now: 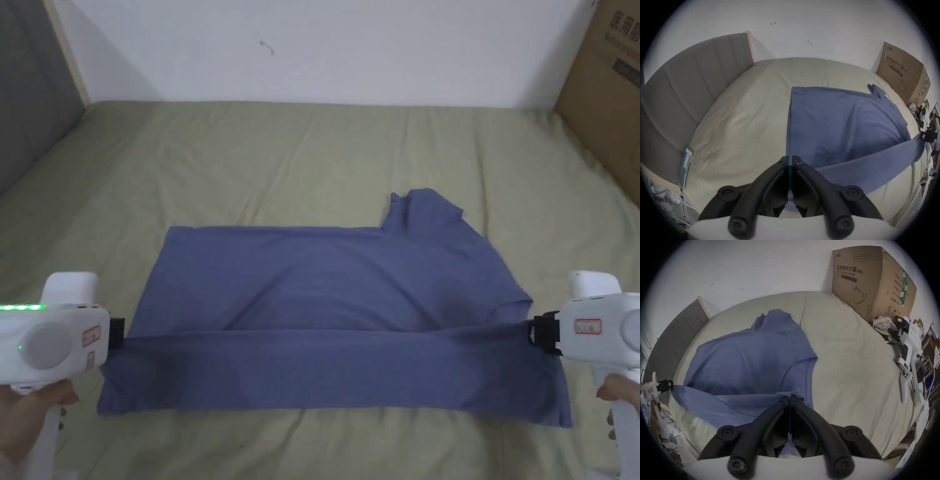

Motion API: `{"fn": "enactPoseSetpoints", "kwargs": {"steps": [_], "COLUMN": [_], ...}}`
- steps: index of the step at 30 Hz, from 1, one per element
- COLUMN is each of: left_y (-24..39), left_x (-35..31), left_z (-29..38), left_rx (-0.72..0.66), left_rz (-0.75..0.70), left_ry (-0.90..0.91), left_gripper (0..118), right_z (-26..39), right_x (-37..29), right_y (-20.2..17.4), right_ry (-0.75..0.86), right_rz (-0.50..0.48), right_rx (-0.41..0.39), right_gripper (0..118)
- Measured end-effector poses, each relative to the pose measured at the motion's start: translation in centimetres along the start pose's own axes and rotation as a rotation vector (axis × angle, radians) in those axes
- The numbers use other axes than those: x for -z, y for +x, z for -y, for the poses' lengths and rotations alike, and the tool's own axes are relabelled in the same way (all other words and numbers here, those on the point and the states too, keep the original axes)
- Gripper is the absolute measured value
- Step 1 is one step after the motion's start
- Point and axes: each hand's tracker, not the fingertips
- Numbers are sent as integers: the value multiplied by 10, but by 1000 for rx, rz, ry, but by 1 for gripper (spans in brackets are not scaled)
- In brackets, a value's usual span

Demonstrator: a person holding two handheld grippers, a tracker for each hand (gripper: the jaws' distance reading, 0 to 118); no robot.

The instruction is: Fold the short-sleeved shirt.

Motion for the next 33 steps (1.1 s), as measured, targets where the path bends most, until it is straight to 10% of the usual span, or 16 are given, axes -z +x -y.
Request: {"fn": "enactPoseSetpoints", "kwargs": {"steps": [5, 7, 9, 10, 19, 21, 23, 33], "left_y": [17, 17, 16, 15, -2, -7, -8, -24], "left_x": [45, 52, 55, 52, -23, -42, -57, -44], "left_z": [-8, -4, 0, 3, 9, 15, 27, 107], "left_rx": [65, 52, 40, 41, -16, -35, -43, -132], "left_rz": [-46, -43, -34, -39, 0, 31, 47, 73], "left_ry": [-72, -90, -113, -110, 36, 52, 51, -68], "left_gripper": [7, 43, 111, 117, 108, 69, 4, 3], "right_z": [-7, -4, -1, -1, -8, -1, 11, 86], "right_x": [49, 56, 61, 60, -7, -21, -32, -25], "right_y": [-3, -3, 3, 4, 4, -1, -6, -8], "right_ry": [-85, -103, -109, -104, 40, 56, 67, -10], "right_rz": [37, 46, 42, 58, 59, 38, 26, -29], "right_rx": [-19, -18, -10, -12, -11, -17, -30, 24], "right_gripper": [3, 11, 65, 76, 74, 60, 16, 1]}}
